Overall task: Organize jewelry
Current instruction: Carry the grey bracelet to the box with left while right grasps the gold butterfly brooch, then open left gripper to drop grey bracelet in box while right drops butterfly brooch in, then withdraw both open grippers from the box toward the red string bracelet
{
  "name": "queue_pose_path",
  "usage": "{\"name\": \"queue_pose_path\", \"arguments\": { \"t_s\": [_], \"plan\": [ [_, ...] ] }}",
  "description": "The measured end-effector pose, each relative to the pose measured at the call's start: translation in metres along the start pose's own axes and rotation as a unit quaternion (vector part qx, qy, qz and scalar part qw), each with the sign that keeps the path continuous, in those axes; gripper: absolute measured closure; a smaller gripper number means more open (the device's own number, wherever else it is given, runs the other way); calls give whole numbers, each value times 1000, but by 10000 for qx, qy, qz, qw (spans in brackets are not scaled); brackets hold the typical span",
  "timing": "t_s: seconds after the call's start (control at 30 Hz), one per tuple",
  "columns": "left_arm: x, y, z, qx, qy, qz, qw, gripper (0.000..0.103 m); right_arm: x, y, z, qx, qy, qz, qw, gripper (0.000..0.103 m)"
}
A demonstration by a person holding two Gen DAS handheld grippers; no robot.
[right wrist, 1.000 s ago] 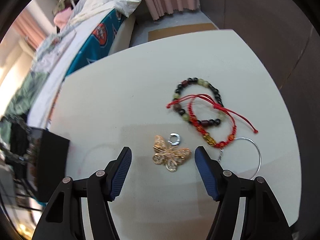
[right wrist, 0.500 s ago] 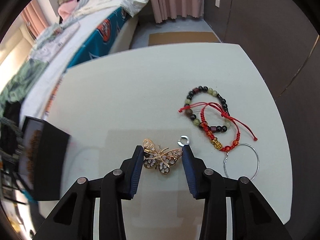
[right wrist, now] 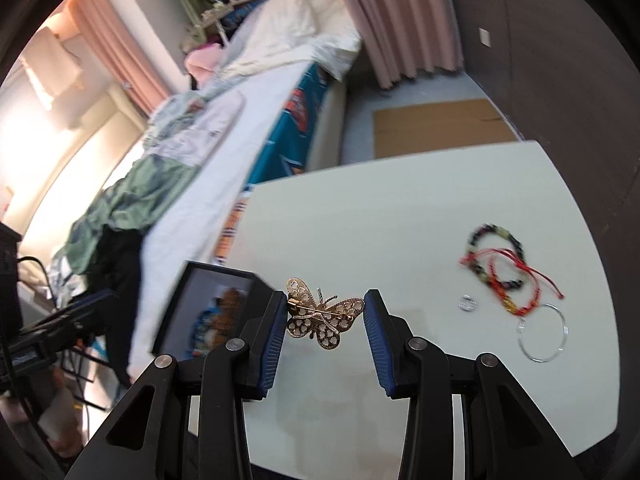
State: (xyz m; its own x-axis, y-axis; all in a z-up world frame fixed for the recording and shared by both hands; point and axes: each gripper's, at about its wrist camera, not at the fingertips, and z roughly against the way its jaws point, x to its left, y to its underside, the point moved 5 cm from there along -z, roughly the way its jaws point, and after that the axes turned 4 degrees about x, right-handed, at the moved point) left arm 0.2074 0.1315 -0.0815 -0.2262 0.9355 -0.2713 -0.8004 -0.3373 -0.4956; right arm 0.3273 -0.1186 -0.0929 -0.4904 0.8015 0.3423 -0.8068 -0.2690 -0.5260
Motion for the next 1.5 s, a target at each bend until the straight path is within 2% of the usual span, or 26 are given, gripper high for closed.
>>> {"name": "queue_pose_path", "arguments": {
  "t_s": [0.27,0.4,0.43,0.5,0.6,0.67,0.97,1.07,1.2,1.5],
  "plan": [
    [21,3,22,-95,-124,179,9997,25,53,-6,-8,-44,-754,138,9970,63],
    [30,2,32,-184,-205,290,9992,25,84,-7,-14,26,-1403,246,9898,62],
    [33,1,35,-200,-236,339,9989,25,87,-6,-17,97,-1449,257,9891,60],
    [35,0,40,-261,-275,430,9984,25,86,-3,-25,222,-1339,199,9905,45],
    [32,1,42,-289,-291,413,9983,25,73,0,-21,177,-1313,29,9912,35],
    [27,2,40,-268,-284,374,9985,25,62,0,-15,146,-1344,-144,9907,34],
    [-13,6,23,-121,-223,44,9997,25,11,7,18,-71,-919,-478,9946,32],
    [-32,8,17,-70,-164,-121,9998,25,-6,8,29,-146,-793,-580,9951,31],
    [-57,9,9,-8,-120,-330,9994,25,-32,11,45,-269,-688,-746,9945,22],
    [-116,6,-16,147,-38,-800,9967,25,-99,21,67,-457,-433,-1298,9895,21]
  ]
}}
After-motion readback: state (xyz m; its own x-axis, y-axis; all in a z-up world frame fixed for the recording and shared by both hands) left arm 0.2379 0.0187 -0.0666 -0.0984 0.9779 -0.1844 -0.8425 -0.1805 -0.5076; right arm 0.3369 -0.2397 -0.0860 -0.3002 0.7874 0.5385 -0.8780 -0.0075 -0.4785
